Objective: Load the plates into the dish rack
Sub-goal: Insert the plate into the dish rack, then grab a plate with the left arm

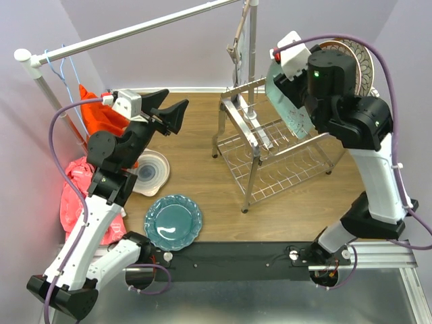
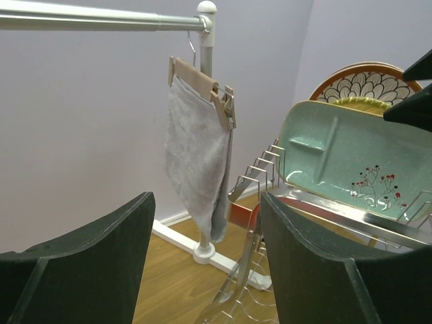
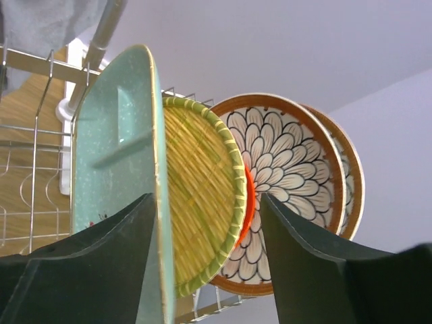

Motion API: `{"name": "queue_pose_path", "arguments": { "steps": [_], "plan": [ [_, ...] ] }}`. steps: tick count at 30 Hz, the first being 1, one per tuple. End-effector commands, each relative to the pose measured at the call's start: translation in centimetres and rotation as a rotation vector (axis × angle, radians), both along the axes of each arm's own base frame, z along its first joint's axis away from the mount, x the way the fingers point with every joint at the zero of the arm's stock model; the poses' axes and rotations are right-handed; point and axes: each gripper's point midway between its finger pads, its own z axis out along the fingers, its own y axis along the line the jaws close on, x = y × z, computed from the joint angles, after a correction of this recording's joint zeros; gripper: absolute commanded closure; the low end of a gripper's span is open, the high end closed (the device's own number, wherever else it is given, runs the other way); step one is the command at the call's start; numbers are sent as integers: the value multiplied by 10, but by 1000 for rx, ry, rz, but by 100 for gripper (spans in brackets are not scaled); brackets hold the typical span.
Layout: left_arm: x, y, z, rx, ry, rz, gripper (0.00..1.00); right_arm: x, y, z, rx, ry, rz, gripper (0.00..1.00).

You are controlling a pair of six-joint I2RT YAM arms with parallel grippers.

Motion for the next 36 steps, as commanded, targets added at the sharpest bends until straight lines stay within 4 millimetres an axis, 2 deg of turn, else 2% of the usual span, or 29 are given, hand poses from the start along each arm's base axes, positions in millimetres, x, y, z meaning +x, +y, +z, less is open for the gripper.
{"name": "queue_pose_path", "arguments": {
  "steps": [1,7,11,14,15,16,17,18,20,22,24,25,29,32,36],
  "plan": [
    [-6,2,9,-7,35,-9,28,-12,4,35,117,-116,106,22],
    [-13,4,15,-45,65,-23,28,-20,18,28,214,-85,183,17],
    [-3,1,-8,-101,190,-32,27,-31,32,40,324,-89,282,13],
    [12,-7,-34,-137,342,-39,27,-44,55,53,403,-96,431,12],
    [17,-8,-54,-122,428,-25,27,-48,60,56,412,-103,473,12],
    [22,-7,-64,-118,474,-5,28,-54,72,48,401,-82,548,13],
    [30,-8,-73,-110,520,14,28,-54,76,61,429,-139,578,14],
    [31,-5,-90,-89,588,41,28,-56,82,60,420,-146,618,14],
    [39,2,-109,-67,646,108,28,-67,105,60,390,-139,764,13],
    [41,13,-133,-44,725,183,28,-76,125,60,431,-98,866,13],
    [42,25,-166,5,813,263,27,-82,141,56,449,-37,942,12],
    [42,33,-178,18,845,313,27,-93,151,56,454,-6,1022,12],
    [31,44,-243,100,995,379,28,-114,168,51,510,87,1147,12],
    [30,48,-271,135,1038,410,30,-123,173,40,541,164,1178,7],
    [38,55,-310,195,1128,485,32,-130,168,29,536,209,1173,1]
  ]
}}
